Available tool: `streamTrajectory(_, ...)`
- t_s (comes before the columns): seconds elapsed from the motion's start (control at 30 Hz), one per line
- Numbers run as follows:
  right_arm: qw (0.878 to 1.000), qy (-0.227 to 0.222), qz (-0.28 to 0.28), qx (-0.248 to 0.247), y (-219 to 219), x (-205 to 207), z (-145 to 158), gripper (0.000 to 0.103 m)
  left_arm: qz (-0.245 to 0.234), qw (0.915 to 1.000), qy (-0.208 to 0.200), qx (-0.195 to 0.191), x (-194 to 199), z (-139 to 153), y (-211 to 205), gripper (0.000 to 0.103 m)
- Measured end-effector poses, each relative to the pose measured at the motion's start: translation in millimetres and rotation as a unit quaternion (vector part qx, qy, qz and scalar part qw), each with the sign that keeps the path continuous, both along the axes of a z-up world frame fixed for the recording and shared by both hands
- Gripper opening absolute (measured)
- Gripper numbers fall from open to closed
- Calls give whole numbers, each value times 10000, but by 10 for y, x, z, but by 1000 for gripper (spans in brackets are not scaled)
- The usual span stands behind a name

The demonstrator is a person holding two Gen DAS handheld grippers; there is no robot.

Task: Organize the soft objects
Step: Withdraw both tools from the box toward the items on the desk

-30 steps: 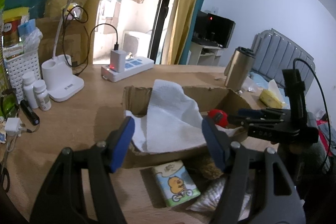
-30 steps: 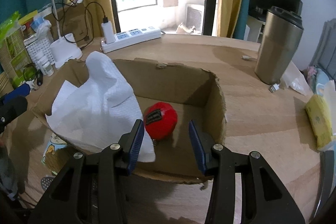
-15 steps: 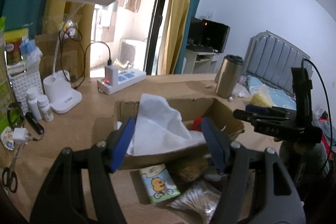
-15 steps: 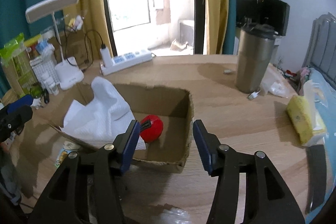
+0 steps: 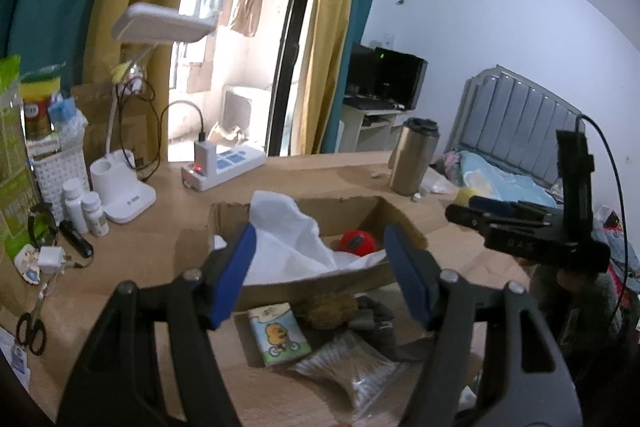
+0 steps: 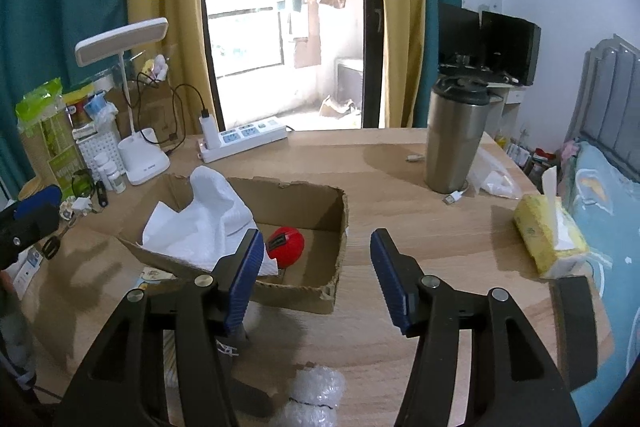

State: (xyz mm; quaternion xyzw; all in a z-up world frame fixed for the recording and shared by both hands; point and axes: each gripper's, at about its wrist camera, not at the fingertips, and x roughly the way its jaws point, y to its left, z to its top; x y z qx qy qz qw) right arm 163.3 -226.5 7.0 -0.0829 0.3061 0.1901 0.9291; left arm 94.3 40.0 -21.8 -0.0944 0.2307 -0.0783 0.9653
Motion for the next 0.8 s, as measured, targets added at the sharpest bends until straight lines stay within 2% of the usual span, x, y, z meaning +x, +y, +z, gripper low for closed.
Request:
streamTrajectory(0.23, 9999, -100, 4, 13, -92, -170, 88, 59, -63, 9998, -149, 79, -155, 128, -110, 71)
streamTrajectory(0.3, 9999, -107, 3, 6, -131, -211, 91, 59, -98, 9998, -128, 104, -177, 118, -133, 82)
streamTrajectory(0.37, 9999, -110, 13, -5, -173, -267, 88, 59, -155, 9997, -133, 134, -223, 109, -155, 88)
streamTrajectory(0.47, 9999, -128, 27, -27, -225, -348, 73, 59, -208, 9995, -143, 165, -308, 102, -189, 90)
streamTrajectory(0.63, 9999, -150, 70, -38, -315, -444, -2, 60, -289, 9993, 211, 63, -312, -61, -265, 90)
streamTrajectory(0.8, 10000, 21, 44, -61, -408, -459, -162, 60, -334, 9980, 532, 103, -245, -225, -340, 90)
